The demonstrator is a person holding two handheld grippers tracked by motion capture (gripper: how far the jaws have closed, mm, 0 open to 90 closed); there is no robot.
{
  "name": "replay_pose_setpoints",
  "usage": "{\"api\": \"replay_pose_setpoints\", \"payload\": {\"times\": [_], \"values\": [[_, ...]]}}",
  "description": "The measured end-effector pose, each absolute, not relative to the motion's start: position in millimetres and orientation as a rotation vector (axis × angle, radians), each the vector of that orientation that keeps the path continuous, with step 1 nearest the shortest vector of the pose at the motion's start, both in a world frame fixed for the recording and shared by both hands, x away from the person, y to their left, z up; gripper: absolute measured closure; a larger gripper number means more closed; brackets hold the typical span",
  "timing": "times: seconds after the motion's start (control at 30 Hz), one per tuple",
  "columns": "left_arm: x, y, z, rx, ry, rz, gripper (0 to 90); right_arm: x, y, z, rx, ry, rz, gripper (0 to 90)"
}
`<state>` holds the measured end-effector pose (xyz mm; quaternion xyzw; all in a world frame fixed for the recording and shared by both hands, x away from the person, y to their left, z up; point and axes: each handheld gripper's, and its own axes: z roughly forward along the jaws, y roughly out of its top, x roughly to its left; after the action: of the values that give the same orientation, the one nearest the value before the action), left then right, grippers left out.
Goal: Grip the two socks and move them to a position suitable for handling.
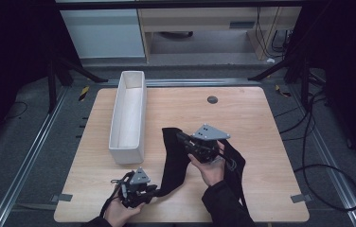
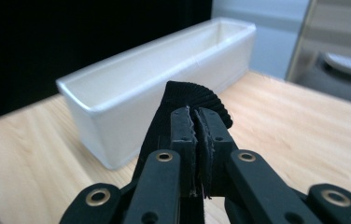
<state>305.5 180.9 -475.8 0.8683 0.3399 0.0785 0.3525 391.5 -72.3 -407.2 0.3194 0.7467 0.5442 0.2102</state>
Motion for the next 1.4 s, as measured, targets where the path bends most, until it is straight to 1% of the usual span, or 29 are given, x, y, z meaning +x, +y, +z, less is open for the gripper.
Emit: {"api": "replay_pose_setpoints", "payload": {"times": [0.2, 0.57, 0.7, 0.9, 1.07, 1.23, 1.4], "values": [[297.1, 198.2, -473.0, 2.216, 0.926, 0.293, 72.1, 411.1, -60.6, -434.0, 0.961, 2.138, 1.389, 85.7], [299.1, 197.8, -474.7, 2.197, 0.923, 0.344, 71.0, 444.5, -49.0, -476.5, 1.086, 2.212, 1.166, 84.8], [300.6, 197.9, -474.2, 2.186, 0.92, 0.36, 69.1, 448.5, -51.3, -483.6, 1.118, 2.216, 1.112, 81.5], [299.9, 187.3, -471.6, 2.185, 0.877, 0.376, 65.9, 443.5, -64.0, -471.3, 1.089, 2.17, 1.162, 71.4], [302.1, 172.1, -473.7, 2.224, 0.829, 0.39, 63.9, 426.7, -72.3, -465.9, 1.035, 2.238, 1.213, 65.1], [313.3, 160.5, -479.2, 2.256, 0.824, 0.376, 64.8, 408.6, -76.6, -477.2, 1.014, 2.327, 1.192, 62.1], [321.1, 155.3, -486.6, 2.29, 0.831, 0.353, 69.2, 400.0, -80.1, -489.4, 1.022, 2.38, 1.169, 63.0]]}}
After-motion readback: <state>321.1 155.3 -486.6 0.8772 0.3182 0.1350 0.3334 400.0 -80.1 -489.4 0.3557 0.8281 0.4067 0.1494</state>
